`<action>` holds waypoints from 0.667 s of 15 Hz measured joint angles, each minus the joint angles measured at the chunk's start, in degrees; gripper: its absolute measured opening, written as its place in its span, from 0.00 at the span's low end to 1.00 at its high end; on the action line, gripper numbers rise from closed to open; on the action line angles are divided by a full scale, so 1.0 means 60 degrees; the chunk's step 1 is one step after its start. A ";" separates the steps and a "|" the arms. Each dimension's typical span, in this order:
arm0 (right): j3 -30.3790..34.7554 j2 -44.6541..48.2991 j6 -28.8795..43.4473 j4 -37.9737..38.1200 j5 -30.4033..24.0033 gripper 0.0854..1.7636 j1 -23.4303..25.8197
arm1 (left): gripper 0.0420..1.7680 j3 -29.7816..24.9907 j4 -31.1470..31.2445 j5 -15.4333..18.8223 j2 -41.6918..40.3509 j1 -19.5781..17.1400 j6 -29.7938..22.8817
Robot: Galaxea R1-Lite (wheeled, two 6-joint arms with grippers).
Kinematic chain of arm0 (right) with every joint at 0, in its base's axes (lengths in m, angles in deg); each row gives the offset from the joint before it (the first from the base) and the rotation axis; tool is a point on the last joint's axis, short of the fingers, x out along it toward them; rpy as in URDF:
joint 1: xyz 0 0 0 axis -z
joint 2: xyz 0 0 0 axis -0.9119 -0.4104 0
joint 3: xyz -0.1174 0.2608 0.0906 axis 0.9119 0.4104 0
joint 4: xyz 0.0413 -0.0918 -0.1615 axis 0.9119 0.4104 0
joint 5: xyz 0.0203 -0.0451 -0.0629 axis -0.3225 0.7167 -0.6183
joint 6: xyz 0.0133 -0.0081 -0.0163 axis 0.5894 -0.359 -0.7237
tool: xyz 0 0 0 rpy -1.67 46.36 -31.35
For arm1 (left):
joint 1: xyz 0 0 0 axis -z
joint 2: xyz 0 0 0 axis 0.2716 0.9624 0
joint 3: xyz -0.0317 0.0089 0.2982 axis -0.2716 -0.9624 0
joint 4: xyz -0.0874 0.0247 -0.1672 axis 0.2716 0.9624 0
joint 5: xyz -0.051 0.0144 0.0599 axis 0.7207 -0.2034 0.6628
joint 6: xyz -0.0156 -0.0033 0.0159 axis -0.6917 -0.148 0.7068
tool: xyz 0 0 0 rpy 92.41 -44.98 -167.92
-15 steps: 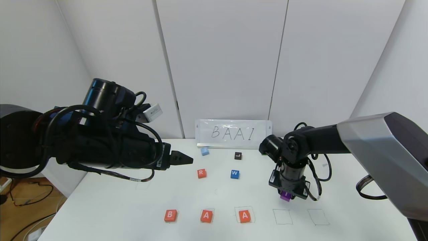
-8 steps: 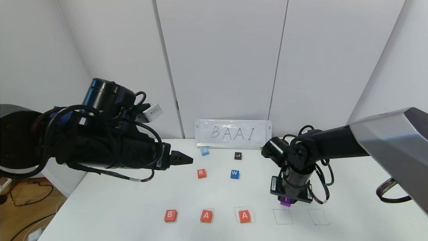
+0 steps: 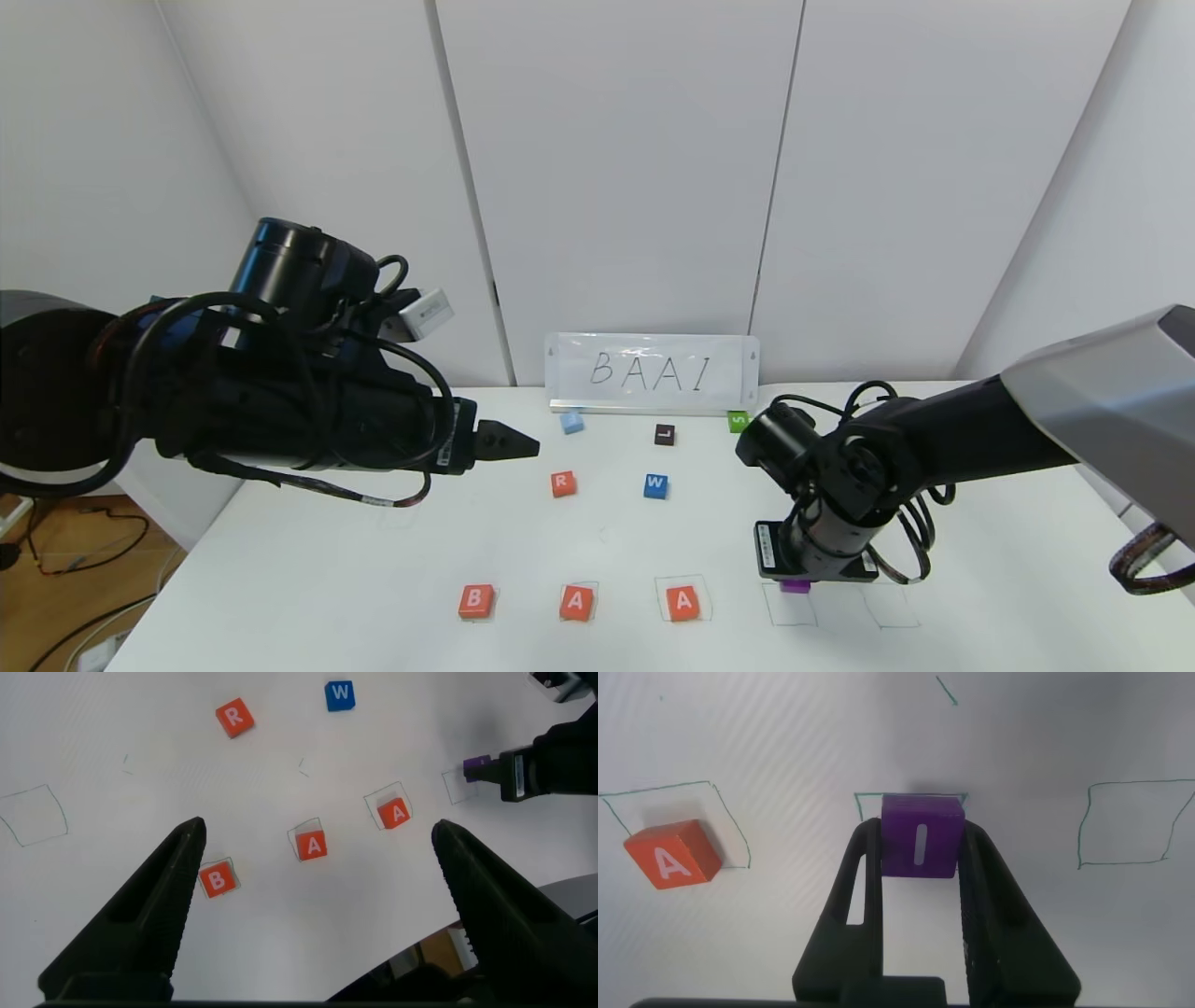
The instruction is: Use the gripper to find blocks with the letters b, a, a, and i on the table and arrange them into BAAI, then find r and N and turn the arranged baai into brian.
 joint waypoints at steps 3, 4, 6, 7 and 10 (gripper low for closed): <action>0.0522 0.0136 -0.0561 -0.0498 0.0000 0.27 0.0002 | 0.97 0.0000 0.0000 0.0002 0.0004 0.0000 0.0000; 0.0610 0.0158 -0.0626 -0.0583 0.0000 0.27 0.0014 | 0.97 0.0000 0.0000 0.0002 0.0010 0.0000 0.0004; 0.0697 0.0161 -0.0768 -0.0638 -0.0012 0.27 0.0010 | 0.97 0.0000 0.0000 0.0000 0.0018 0.0000 0.0004; 0.0715 0.0158 -0.0784 -0.0656 -0.0030 0.27 0.0006 | 0.97 0.0000 0.0004 0.0000 0.0022 0.0000 0.0004; 0.0766 0.0161 -0.0805 -0.0660 -0.0215 0.27 -0.0012 | 0.97 0.0000 0.0004 0.0002 0.0022 0.0000 0.0004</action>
